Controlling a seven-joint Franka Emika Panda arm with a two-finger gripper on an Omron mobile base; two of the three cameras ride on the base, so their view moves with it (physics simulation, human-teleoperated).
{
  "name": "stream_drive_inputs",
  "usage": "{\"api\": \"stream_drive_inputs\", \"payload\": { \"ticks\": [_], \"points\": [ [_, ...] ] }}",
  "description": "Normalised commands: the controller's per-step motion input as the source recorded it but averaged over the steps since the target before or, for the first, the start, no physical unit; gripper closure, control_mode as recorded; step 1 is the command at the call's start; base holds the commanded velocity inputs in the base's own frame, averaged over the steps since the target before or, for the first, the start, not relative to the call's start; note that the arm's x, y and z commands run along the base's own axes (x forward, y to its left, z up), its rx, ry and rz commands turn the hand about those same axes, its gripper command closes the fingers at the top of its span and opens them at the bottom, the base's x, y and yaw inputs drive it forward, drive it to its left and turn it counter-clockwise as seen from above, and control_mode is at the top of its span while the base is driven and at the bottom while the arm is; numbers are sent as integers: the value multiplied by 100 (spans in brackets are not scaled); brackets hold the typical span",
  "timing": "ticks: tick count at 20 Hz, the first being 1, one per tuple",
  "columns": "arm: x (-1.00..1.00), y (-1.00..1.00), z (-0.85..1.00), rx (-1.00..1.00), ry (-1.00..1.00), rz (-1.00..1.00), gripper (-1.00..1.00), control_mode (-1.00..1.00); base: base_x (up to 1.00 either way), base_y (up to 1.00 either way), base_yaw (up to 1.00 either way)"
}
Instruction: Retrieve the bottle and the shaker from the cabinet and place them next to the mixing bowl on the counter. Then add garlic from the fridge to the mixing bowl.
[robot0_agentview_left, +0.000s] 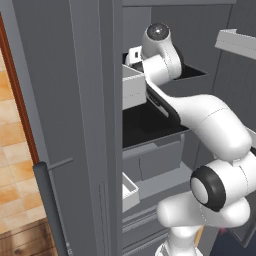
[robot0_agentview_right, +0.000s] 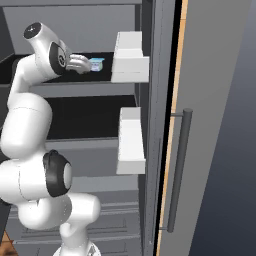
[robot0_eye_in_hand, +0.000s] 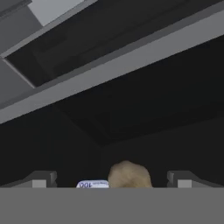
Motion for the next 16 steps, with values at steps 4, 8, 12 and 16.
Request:
{"api": "stream_drive_inputs", "payload": {
  "ticks": [4,8,12,16],
  "points": [
    [41,0,0,0,0,0,-100,-100,0,0,0],
    [29,0,-2,0,0,0,-100,-100,0,0,0],
    [11,0,-9,0,0,0,-100,-100,0,0,0],
    [0,0,-3,0,0,0,-100,-100,0,0,0]
  ]
}}
